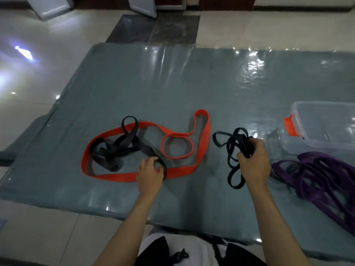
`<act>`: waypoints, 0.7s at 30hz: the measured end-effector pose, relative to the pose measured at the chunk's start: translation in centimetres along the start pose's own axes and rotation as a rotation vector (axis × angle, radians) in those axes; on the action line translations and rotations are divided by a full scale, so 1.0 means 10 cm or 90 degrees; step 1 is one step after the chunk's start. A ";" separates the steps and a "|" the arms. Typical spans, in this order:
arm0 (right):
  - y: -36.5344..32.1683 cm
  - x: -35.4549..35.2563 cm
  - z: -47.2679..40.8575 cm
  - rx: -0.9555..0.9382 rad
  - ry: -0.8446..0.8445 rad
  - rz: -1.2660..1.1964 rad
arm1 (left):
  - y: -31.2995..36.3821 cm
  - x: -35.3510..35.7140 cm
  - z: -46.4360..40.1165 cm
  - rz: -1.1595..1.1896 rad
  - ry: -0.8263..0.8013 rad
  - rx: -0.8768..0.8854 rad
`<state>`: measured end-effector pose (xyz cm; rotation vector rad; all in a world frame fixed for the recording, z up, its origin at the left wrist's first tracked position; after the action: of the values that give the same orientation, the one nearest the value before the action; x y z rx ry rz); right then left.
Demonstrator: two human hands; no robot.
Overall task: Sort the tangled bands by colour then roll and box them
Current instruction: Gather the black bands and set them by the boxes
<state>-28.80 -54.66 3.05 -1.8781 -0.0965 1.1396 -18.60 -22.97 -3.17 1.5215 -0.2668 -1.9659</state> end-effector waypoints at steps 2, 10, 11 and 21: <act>-0.15 0.06 -0.01 0.005 0.004 -0.026 | 0.04 0.00 -0.20 0.003 -0.001 -0.035; -0.81 0.69 0.35 -0.015 -0.019 -0.068 | -0.09 -0.07 -1.01 0.022 -0.111 -0.085; -0.89 0.80 0.40 -0.020 -0.024 -0.071 | -0.10 -0.12 -1.10 0.072 -0.120 -0.077; -1.28 1.38 0.57 -0.095 -0.096 0.008 | -0.64 -0.92 -1.76 -0.027 -0.012 0.061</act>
<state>-20.52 -36.85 2.23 -1.9226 -0.2607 1.3130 -3.29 -8.84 -4.65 1.5822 -0.3447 -2.0262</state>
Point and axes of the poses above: each hand's wrist, its own z-axis away from the middle knuckle, its own x-axis out of the palm, y = z × x, the point moved 2 cm from there along -z, towards the middle knuckle, and after that the axes turned 15 degrees about -x, right-handed, at the moved point
